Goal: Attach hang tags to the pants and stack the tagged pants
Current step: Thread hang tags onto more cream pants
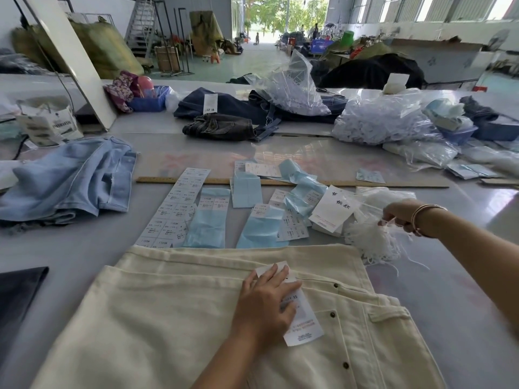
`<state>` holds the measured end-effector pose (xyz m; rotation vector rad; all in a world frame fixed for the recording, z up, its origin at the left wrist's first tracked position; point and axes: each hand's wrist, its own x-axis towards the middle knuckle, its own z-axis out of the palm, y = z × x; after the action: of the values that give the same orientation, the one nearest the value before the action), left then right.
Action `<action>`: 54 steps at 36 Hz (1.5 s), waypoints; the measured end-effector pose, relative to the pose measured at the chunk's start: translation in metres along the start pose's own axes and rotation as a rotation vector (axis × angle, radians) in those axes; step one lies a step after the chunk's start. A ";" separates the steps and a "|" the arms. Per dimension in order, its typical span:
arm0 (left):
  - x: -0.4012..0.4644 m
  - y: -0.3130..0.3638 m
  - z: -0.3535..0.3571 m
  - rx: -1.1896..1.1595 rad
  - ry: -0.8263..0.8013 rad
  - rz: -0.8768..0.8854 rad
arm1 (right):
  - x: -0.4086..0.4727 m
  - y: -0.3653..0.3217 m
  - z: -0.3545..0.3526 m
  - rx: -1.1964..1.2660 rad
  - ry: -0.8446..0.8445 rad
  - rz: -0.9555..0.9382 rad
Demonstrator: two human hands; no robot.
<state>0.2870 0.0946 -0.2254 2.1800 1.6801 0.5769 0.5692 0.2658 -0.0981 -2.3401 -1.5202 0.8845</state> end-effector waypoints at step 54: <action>-0.026 -0.003 -0.024 -0.028 0.176 -0.120 | -0.125 0.018 0.144 -0.590 0.097 -1.147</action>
<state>0.2667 0.0709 -0.2096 2.0435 1.8656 0.7732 0.4627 0.1270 -0.1759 -1.2211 -2.7835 0.0142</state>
